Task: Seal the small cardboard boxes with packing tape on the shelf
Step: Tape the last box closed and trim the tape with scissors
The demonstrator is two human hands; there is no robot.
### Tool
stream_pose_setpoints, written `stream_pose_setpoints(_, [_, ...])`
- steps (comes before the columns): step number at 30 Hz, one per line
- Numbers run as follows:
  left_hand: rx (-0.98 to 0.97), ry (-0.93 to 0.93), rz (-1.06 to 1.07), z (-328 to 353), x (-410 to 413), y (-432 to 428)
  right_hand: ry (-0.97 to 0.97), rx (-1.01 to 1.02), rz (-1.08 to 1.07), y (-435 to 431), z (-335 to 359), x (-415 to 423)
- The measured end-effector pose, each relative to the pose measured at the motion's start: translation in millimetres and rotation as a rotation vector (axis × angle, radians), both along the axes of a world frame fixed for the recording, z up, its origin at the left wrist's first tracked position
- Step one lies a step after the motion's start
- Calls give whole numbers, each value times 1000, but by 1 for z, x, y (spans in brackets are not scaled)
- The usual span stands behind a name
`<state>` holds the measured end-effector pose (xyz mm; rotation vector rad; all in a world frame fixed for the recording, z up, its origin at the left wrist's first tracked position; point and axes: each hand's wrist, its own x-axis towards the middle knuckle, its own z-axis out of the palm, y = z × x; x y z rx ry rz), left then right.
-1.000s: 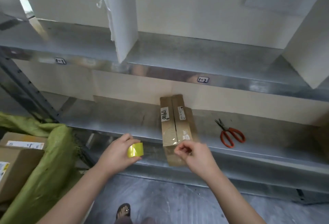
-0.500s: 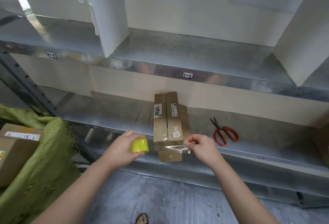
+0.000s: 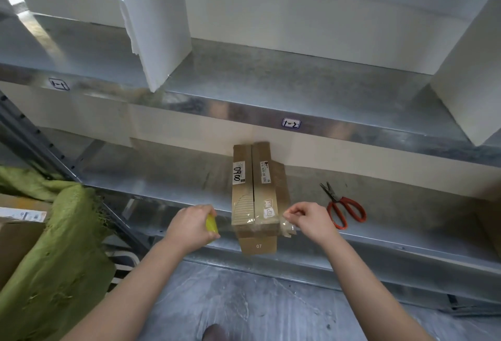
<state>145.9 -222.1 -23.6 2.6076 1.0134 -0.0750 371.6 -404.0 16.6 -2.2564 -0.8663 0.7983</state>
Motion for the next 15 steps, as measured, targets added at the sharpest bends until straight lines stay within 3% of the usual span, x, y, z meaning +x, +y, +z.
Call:
stream_pose_setpoints(8, [-64,101,-12,-17,2,10,43,-11,-18,10,-21,2])
stream_pose_setpoints(15, [-122,83,-96,-31,9,1,109,-21,-71,0,-43,6])
